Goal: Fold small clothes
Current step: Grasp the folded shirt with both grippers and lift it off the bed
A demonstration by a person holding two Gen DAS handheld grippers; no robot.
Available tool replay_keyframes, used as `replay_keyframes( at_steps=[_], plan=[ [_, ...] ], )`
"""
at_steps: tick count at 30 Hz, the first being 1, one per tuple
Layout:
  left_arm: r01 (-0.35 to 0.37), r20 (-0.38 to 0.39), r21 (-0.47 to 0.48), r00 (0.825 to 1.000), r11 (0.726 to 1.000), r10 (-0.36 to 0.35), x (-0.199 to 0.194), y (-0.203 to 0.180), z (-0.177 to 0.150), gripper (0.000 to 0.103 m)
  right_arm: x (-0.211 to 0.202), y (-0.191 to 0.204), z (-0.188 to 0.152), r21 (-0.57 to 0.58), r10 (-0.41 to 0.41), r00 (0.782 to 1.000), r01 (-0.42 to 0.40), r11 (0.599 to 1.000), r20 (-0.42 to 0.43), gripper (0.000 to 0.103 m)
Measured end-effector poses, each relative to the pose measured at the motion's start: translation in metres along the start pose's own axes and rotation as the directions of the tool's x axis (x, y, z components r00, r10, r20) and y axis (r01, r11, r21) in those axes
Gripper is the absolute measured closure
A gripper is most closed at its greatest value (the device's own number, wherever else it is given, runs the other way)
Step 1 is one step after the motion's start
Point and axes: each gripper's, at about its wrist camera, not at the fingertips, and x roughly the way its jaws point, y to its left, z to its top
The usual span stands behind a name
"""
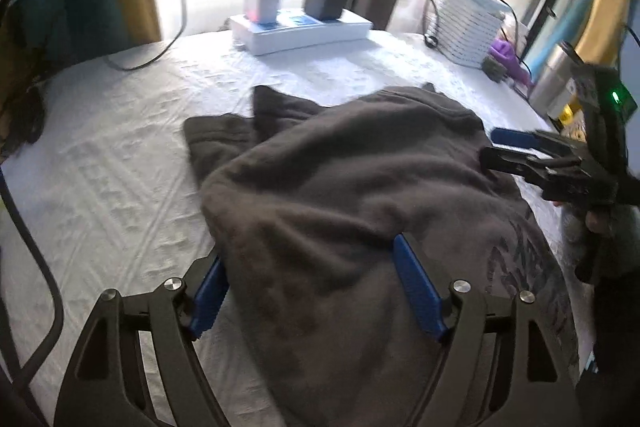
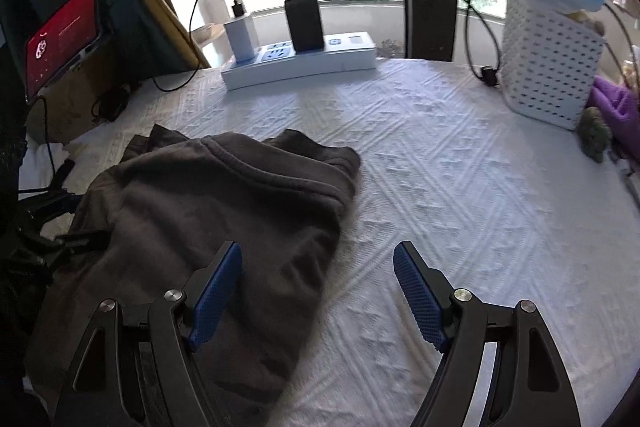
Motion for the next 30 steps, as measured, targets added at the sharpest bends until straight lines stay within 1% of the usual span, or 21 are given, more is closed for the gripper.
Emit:
replay_keyframes(
  at_steps=[3,4,6,7,10,12,13,14,15,16,17,18,20,22,25,30],
  plan=[
    [-0.011,0.004,0.041,1.000,0.999,0.011,0.004,-0.009,0.000,0.026,0.012,0.007,0.001,-0.028,0.017,1.000,-0.018,0.999,-0.012,0.023],
    [-0.016,0.005,0.054,1.000,0.998,0.016,0.005,-0.012,0.000,0.026,0.013,0.011,0.001,-0.047,0.016,1.000,-0.016,0.999,-0.003,0.024],
    [-0.027,0.006,0.105,1.000,0.994,0.026,0.007,-0.021,-0.001,0.032,0.016,0.019,0.003,-0.071,0.047,0.999,-0.047,0.996,-0.008,0.024],
    [-0.023,0.008,0.116,1.000,0.993,0.023,0.008,-0.023,-0.002,0.033,0.017,0.023,0.004,-0.082,0.061,0.998,-0.062,0.995,-0.010,0.024],
    [-0.013,0.015,0.131,1.000,0.991,0.011,0.008,-0.025,-0.002,0.041,0.020,0.037,0.002,-0.128,0.058,0.998,-0.060,0.990,-0.014,0.031],
    [-0.014,0.018,0.136,1.000,0.991,0.011,0.008,-0.027,-0.002,0.051,0.020,0.044,0.002,-0.155,0.063,0.998,-0.065,0.986,-0.016,0.039],
    [-0.021,0.022,0.151,1.000,0.988,0.018,0.008,-0.031,-0.003,0.055,0.021,0.045,0.002,-0.160,0.074,0.997,-0.076,0.984,-0.019,0.046],
    [-0.022,0.026,0.173,1.000,0.985,0.018,0.008,-0.037,-0.004,0.067,0.020,0.047,0.002,-0.161,0.084,0.996,-0.086,0.983,-0.018,0.051],
    [-0.026,0.032,0.195,0.999,0.980,0.021,0.007,-0.044,-0.006,0.074,0.020,0.048,0.001,-0.163,0.089,0.996,-0.091,0.982,-0.017,0.057],
    [-0.047,0.040,0.212,0.998,0.976,0.039,0.007,-0.049,-0.007,0.075,0.020,0.050,0.001,-0.167,0.107,0.994,-0.109,0.980,-0.020,0.069],
    [-0.059,0.043,0.220,0.998,0.974,0.051,0.007,-0.052,-0.007,0.076,0.020,0.052,0.000,-0.169,0.123,0.992,-0.125,0.978,-0.021,0.073],
    [-0.060,0.043,0.217,0.998,0.974,0.052,0.007,-0.051,-0.007,0.076,0.020,0.056,0.000,-0.179,0.120,0.993,-0.122,0.976,-0.022,0.073],
    [-0.057,0.044,0.197,0.998,0.979,0.050,0.004,-0.048,-0.006,0.078,0.018,0.056,-0.001,-0.185,0.119,0.993,-0.120,0.975,-0.018,0.079],
    [-0.063,0.059,0.190,0.997,0.980,0.053,-0.002,-0.049,-0.007,0.078,0.013,0.055,-0.001,-0.171,0.126,0.992,-0.126,0.977,-0.012,0.080],
    [-0.063,0.088,0.177,0.995,0.982,0.048,-0.014,-0.051,-0.009,0.078,0.002,0.059,-0.002,-0.183,0.120,0.993,-0.117,0.976,0.009,0.081],
    [-0.060,0.127,0.152,0.991,0.986,0.041,-0.036,-0.055,-0.011,0.078,-0.023,0.069,-0.002,-0.201,0.120,0.991,-0.105,0.974,0.060,0.081]
  ],
)
